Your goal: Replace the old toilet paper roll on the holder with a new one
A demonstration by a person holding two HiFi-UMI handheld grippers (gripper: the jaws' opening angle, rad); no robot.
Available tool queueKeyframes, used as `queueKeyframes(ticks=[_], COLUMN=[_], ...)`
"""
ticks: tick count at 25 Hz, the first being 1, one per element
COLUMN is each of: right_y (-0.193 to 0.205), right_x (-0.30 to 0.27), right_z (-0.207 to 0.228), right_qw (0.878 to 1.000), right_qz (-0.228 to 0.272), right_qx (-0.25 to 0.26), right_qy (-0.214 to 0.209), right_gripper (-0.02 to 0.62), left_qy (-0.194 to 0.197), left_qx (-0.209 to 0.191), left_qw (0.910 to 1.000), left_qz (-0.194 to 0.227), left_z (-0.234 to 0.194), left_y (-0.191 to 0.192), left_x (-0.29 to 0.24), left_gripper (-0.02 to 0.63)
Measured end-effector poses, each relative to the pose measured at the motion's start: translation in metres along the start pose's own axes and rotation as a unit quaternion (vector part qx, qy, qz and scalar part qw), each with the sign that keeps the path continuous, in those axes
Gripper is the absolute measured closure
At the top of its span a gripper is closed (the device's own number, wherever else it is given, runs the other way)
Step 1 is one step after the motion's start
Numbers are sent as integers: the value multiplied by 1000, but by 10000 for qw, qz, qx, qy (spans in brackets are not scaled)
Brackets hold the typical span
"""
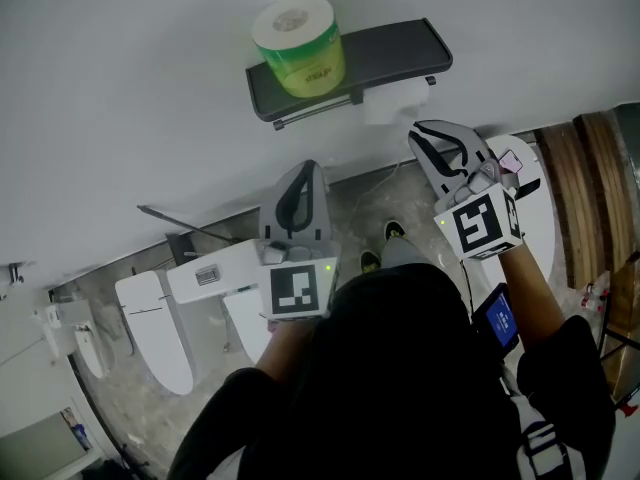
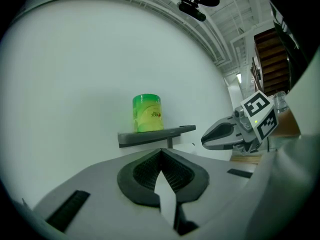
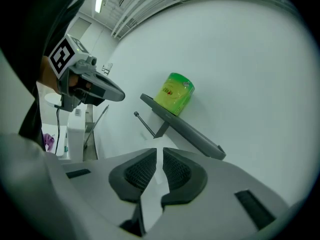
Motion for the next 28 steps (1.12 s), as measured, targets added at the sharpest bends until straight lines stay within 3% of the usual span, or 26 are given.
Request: queueKeyframes(ticks=[3, 6, 13, 24, 28], right_y=[1, 5, 18, 30, 30], right_x=[-14, -33, -63, -96, -97], right_z=[3, 3, 13, 27, 29], right_qw=[9995, 9969, 9795, 9383, 9313], right_qz=[-203, -498, -1361, -2162, -2229], right_qx=[246, 579, 1487, 2654, 2806], right_qy=[-40, -166, -6, 495, 651], right_gripper=[566, 448, 373, 364, 367], left_qy=[-71, -116, -217, -380, -372], left_qx=[3, 25, 133, 121, 153], left_qw=[10000, 9999, 9996, 9991, 9991], left_qz=[9, 19, 85, 147, 160], left_z=[-8, -14, -30, -53, -55], left_y=[0, 1, -3, -3, -3], left_x=[1, 2, 11, 21, 22], left_gripper=[592, 592, 592, 592, 592])
Point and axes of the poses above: the fingertips, and each gripper's own axes: x backward along the fingers, z to its right, y out of its underside, the point moved 2 cm from there along x, backward along the fingers, and after that the axes turned 15 degrees about -y, right-handed, at the moved point
